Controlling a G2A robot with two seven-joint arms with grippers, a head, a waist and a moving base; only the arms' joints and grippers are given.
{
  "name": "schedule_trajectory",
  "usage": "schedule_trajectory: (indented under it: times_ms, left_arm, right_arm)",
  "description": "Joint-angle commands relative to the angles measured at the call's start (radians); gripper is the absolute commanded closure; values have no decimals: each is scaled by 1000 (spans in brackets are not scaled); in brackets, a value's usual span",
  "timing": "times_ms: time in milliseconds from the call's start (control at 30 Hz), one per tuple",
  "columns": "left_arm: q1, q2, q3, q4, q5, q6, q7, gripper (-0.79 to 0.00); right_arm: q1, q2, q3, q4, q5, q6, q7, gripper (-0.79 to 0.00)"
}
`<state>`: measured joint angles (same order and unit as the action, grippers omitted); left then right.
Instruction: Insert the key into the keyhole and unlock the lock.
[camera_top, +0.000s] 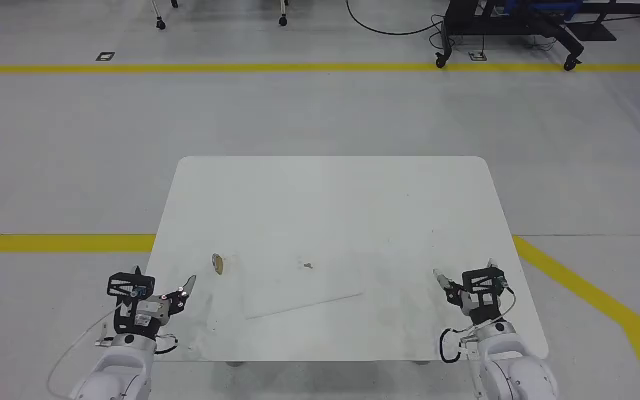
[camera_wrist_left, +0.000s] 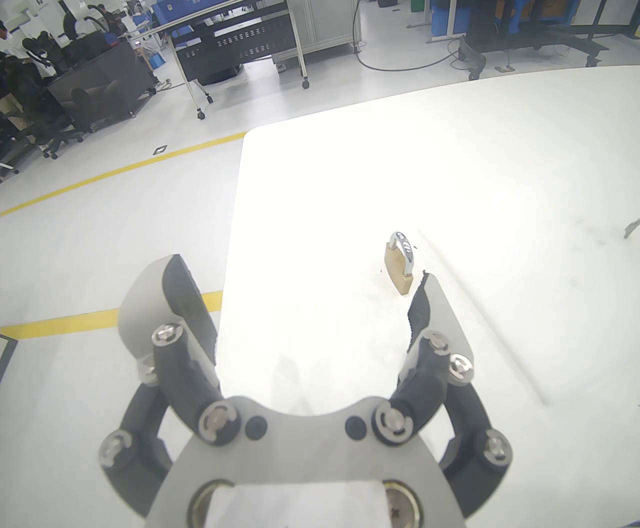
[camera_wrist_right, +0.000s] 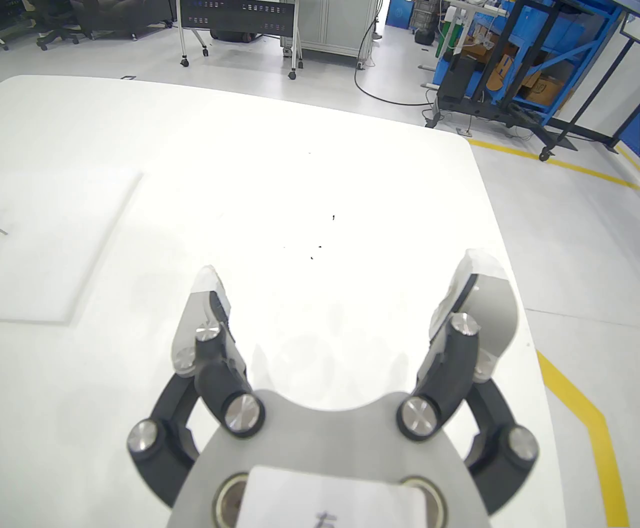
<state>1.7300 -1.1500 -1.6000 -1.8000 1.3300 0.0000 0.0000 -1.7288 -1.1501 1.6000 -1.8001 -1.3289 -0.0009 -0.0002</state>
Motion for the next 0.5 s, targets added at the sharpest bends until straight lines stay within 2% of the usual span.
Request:
schedule_trajectory:
  times_ms: [0,233,467]
  left_arm:
    - [0,0,0,0,0,0,0,-785]
    - [0,0,0,0,0,0,0,-785]
    - [0,0,0,0,0,0,0,-785]
  right_arm:
    - [28,-1,-5,2,13,-21,13,-785]
    - [226,1,-84,56,51,-244,140,-785]
    - [475,-13,-281,192,89,-503,294,-785]
